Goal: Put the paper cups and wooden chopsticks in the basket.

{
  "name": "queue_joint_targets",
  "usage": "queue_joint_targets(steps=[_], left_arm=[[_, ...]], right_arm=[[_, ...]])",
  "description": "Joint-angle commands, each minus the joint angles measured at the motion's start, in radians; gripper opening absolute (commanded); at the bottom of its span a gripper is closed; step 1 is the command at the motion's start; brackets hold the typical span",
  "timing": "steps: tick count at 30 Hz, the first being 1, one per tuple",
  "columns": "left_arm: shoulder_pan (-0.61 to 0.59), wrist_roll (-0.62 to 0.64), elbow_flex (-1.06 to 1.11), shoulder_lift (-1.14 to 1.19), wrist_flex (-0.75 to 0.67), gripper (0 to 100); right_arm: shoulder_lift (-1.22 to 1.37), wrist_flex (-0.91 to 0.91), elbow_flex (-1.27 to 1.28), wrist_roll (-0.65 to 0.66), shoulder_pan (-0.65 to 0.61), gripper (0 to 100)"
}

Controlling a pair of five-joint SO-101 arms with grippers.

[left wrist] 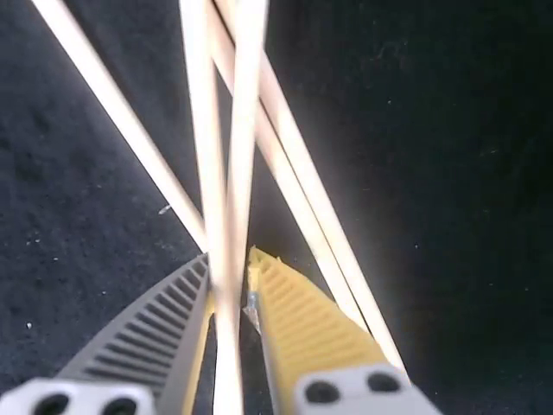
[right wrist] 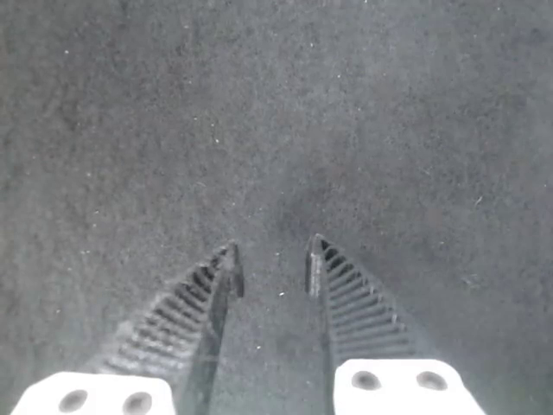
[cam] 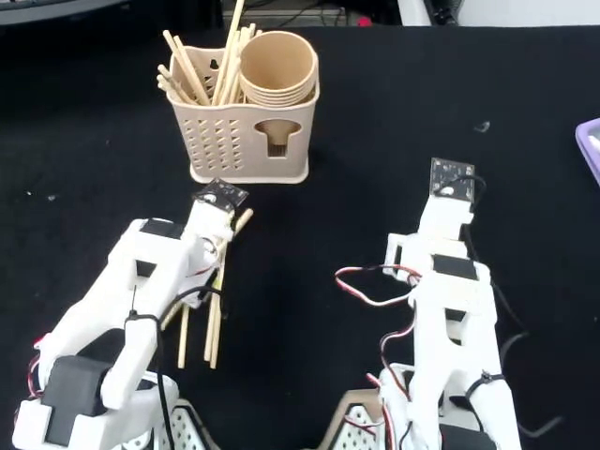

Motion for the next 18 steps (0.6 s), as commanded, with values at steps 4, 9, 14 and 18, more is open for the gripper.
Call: queue_joint_targets(steps=[4, 9, 14, 18], left_arm=[[-0.001, 0.008, -0.087, -0.029, 0.041, 3], [-0.002, -0.034, -0.188, -0.029, 0.187, 3], [-0.005, -0.239, -0.255, -0.025, 0.275, 3], [0.004, -0.413, -0.228, -0.017, 0.272, 3]], right_arm=[[-0.024, -0.014, -0.002, 0.0, 0.017, 12.8], [-0.024, -0.017, -0.002, 0.0, 0.017, 12.8], [-0.024, -0.017, -0.002, 0.002, 0.017, 12.8], [-0.024, -0.017, -0.002, 0.002, 0.017, 12.8]])
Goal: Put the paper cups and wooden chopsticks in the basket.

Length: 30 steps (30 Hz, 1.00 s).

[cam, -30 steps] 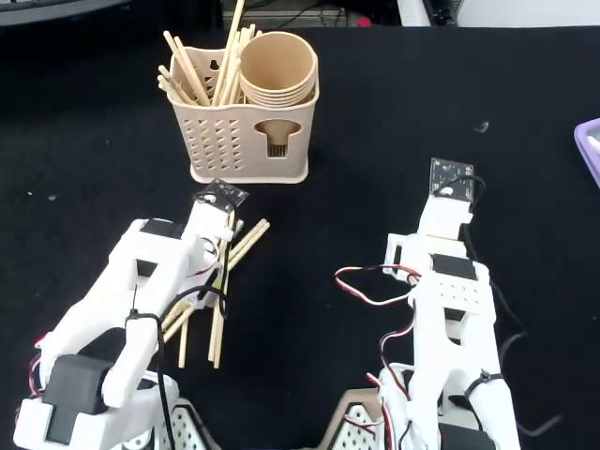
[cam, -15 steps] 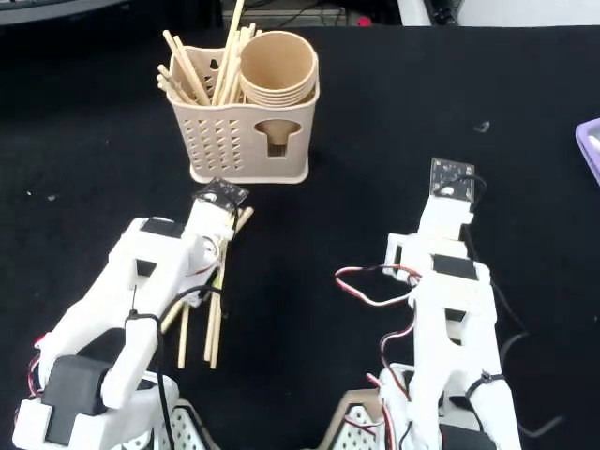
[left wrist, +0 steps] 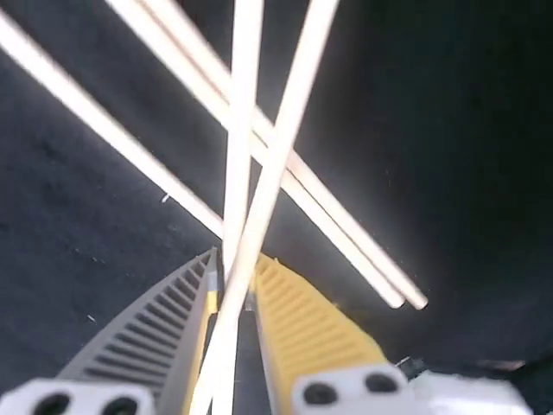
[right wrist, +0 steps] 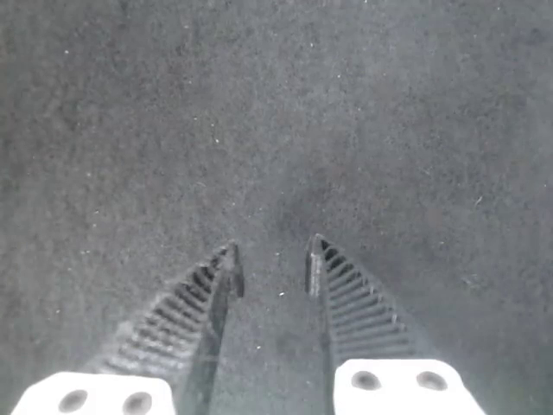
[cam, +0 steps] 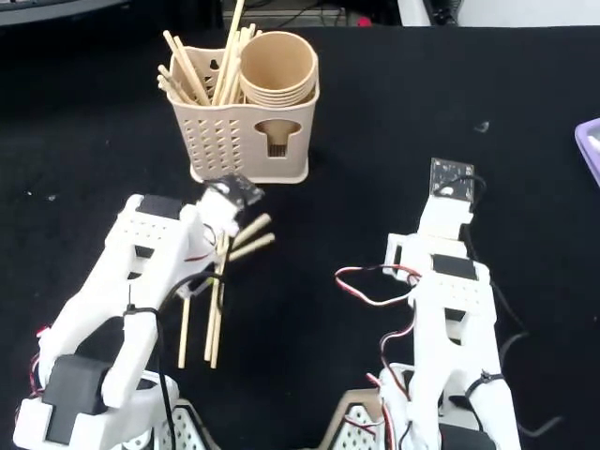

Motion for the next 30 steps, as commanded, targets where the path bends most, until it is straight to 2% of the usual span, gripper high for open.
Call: queue_joint_targets(steps=[1, 5, 17, 30], left_arm=[[0.007, -0.149, -0.028, -0.017, 0.009, 3], [0.054, -0.249, -0.01, -0.028, -0.026, 3], [0.074, -0.258, 0.076, -0.028, -0.296, 3], [0.073, -0.252, 0.13, -0.023, -0.293, 5]], right_arm=[[-0.024, -0.017, -0.002, 0.002, 0.017, 12.8], [-0.024, -0.018, -0.002, 0.002, 0.017, 12.8], [-0.024, -0.017, -0.002, 0.002, 0.017, 12.8], [-0.024, -0.015, -0.002, 0.002, 0.011, 12.8]])
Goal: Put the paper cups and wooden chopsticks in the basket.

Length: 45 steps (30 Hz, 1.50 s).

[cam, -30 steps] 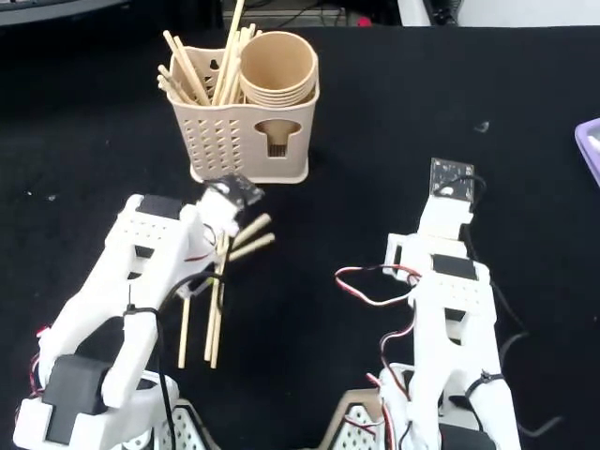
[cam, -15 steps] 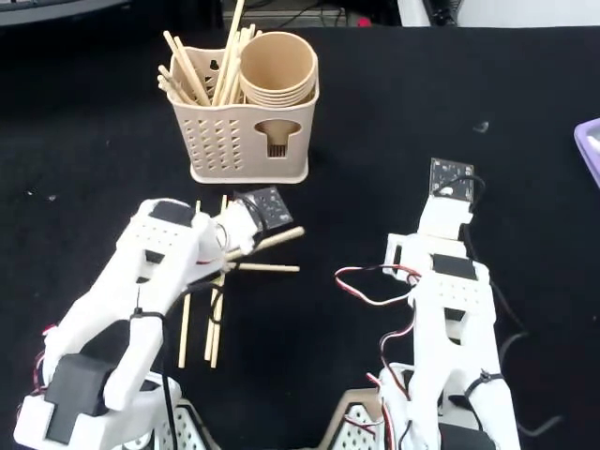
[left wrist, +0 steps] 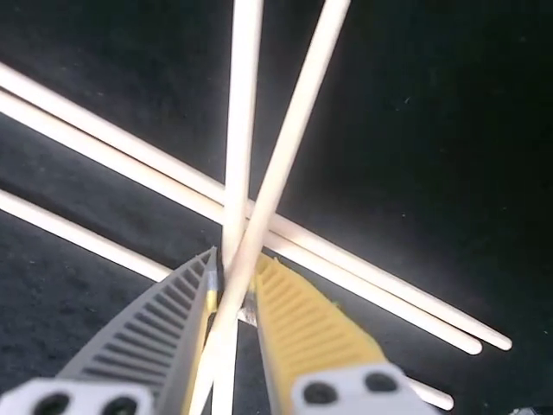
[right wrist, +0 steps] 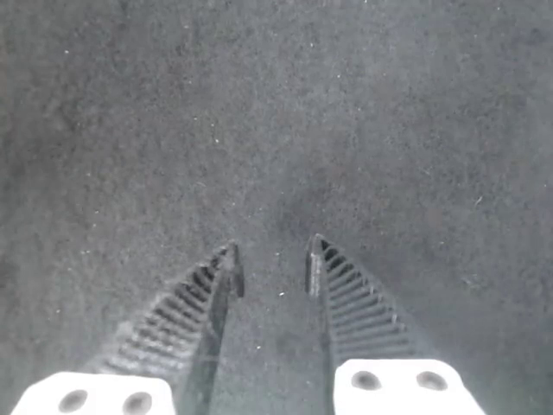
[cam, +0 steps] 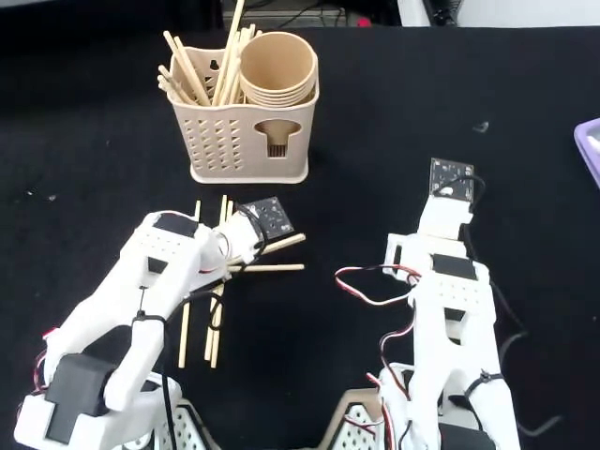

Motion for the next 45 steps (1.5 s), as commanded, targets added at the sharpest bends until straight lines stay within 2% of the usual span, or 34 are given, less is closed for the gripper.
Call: queue_joint_targets(steps=[1, 4, 9, 18, 26, 31, 39, 45], left_arm=[[0.001, -0.005, -0.004, -0.025, 0.0, 7], [-0.001, -0.003, -0.004, -0.028, 0.0, 15], [-0.001, -0.003, -0.004, -0.021, -0.002, 13], [-0.11, -0.009, -0.004, -0.029, -0.002, 13], [-0.068, -0.005, 0.024, -0.031, -0.002, 12], [-0.028, -0.005, 0.03, -0.031, 0.002, 3], [0.001, -0.003, -0.039, -0.043, 0.14, 3], [-0.001, -0.009, -0.11, -0.209, 0.226, 3]], right_arm=[[-0.024, -0.015, -0.002, 0.002, 0.011, 12.8], [-0.024, -0.015, -0.002, 0.002, 0.012, 12.8], [-0.024, -0.015, -0.002, 0.002, 0.012, 12.8], [-0.024, -0.018, -0.002, 0.002, 0.011, 12.8], [-0.024, -0.021, 0.005, 0.002, 0.011, 12.8], [-0.024, -0.023, 0.007, 0.002, 0.011, 12.8], [-0.024, -0.023, 0.007, 0.002, 0.011, 12.8], [-0.024, -0.023, 0.007, 0.002, 0.011, 12.8]])
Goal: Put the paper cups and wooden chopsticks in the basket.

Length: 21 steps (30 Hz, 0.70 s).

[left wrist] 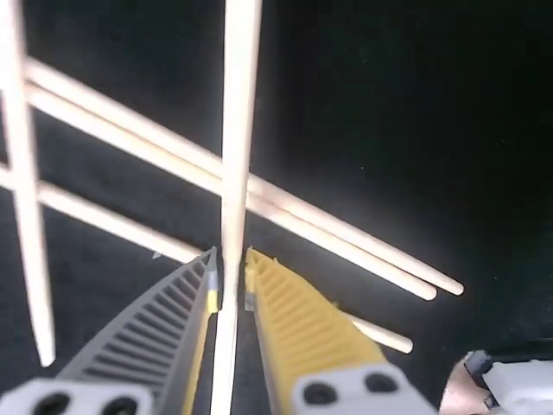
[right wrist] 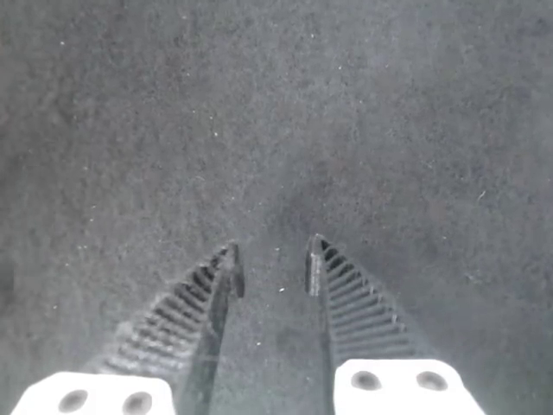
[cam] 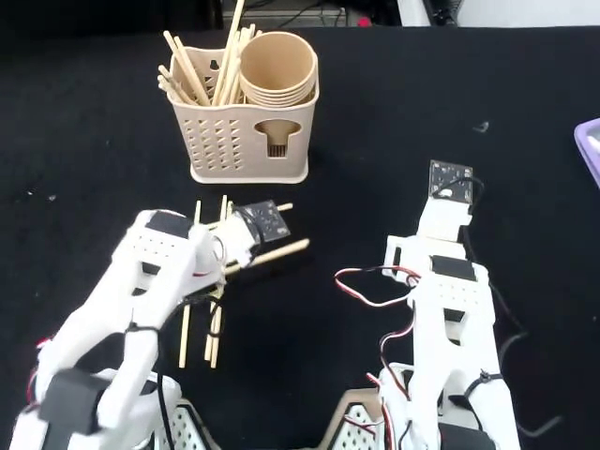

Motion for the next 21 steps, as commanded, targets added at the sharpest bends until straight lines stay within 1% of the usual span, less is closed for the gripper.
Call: queue_joint_targets(steps=[1, 7, 10, 13, 15, 17, 21], left_arm=[[0.005, -0.009, -0.084, -0.144, 0.04, 3], [-0.002, 0.009, -0.077, -0.405, 0.051, 3], [-0.001, 0.115, -0.088, -0.543, 0.054, 3], [-0.001, 0.262, -0.102, -0.671, 0.014, 3], [-0.001, 0.371, -0.105, -0.744, -0.051, 3], [-0.001, 0.47, -0.105, -0.799, -0.149, 3], [-0.001, 0.615, -0.097, -0.835, -0.42, 3]], right_arm=[[-0.024, -0.02, -0.005, 0.002, 0.011, 12.8], [-0.024, -0.02, -0.005, 0.002, 0.011, 12.8], [-0.024, -0.029, -0.005, 0.002, 0.011, 12.8], [-0.024, -0.038, -0.004, 0.002, 0.015, 12.8], [-0.024, -0.038, -0.002, 0.002, 0.015, 12.8], [-0.024, -0.041, 0.007, 0.002, 0.012, 12.8], [-0.022, -0.061, 0.019, 0.0, 0.011, 12.8]])
